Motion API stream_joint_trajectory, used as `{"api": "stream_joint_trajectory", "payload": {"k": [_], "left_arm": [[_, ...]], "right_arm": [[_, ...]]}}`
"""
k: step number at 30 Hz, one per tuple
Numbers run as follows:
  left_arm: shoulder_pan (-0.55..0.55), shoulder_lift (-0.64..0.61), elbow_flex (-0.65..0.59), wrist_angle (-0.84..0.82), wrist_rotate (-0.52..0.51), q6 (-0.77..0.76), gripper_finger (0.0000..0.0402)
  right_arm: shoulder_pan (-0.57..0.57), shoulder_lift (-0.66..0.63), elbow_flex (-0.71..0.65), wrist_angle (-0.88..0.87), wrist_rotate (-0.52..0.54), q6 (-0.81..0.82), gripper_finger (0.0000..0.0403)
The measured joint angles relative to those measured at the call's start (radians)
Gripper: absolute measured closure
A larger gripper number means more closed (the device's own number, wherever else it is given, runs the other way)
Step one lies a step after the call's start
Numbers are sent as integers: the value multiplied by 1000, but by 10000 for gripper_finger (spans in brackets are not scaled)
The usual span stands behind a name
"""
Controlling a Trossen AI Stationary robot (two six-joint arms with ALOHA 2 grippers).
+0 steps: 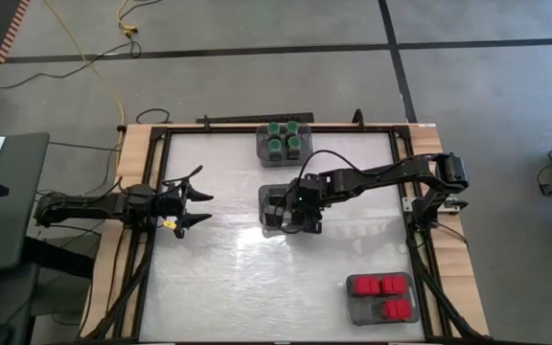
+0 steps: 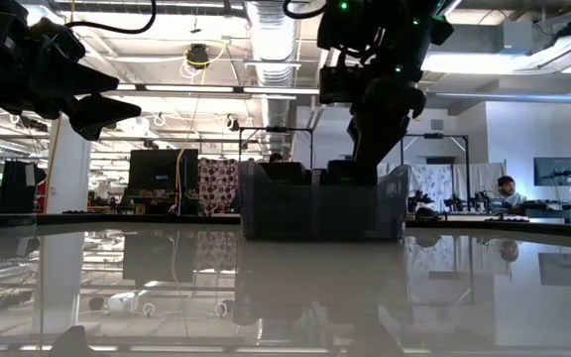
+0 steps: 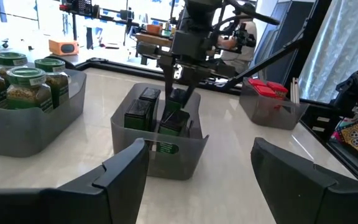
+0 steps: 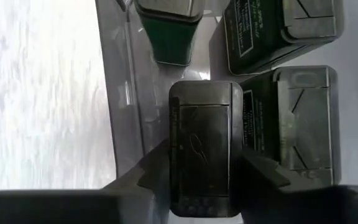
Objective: Sort spices by type
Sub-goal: Put the black seasoning can into the middle left black bin
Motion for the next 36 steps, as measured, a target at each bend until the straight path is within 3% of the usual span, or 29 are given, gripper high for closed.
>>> {"api": "stream_joint_trajectory", "payload": {"k": [7, 20, 36], "left_arm": [[0, 0, 0, 0, 0, 0, 131], [0, 0, 0, 0, 0, 0, 131], [0, 0, 0, 0, 0, 0, 131]], "right_arm": [[2, 0, 0, 0, 0, 0, 192], [1, -3, 0, -11, -1, -51, 226], [1, -3, 0, -11, -2, -44, 209]]}}
